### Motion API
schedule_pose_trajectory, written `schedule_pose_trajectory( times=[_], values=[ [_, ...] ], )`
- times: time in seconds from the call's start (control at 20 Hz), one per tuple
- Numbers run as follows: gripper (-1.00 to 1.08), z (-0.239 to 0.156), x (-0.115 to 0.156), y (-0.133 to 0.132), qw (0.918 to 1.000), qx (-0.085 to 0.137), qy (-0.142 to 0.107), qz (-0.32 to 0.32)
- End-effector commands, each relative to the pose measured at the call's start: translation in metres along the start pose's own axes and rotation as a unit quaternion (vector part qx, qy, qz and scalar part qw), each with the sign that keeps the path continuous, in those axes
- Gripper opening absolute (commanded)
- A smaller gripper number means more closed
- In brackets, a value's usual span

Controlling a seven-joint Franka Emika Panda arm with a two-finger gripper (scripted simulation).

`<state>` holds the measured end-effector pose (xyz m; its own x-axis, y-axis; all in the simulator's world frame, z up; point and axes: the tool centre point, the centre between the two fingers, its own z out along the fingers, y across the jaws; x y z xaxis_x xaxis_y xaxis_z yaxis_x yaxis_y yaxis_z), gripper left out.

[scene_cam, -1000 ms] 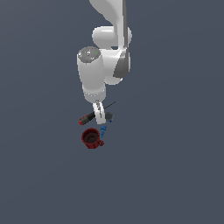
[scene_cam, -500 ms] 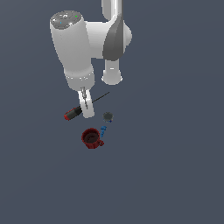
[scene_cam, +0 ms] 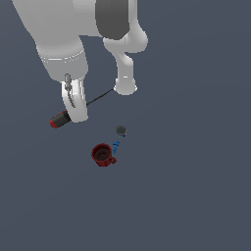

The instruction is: Pick up a designated object from a clutter of objects.

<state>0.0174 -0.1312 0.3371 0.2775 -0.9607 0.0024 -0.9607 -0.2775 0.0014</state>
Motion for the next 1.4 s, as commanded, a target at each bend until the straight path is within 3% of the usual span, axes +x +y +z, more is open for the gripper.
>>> schedule_pose_trajectory(
  times=[0.0, 0.65, 1.35],
  values=[
    [-1.00, -0.019, 0.008, -0.005, 1.0000, 0.000, 0.000, 0.000],
    [-1.00, -0.091, 0.041, -0.029, 1.0000, 0.001, -0.001, -0.002],
    [-1.00, -0.118, 0.055, -0.038, 1.0000, 0.001, -0.001, -0.001]
  ],
)
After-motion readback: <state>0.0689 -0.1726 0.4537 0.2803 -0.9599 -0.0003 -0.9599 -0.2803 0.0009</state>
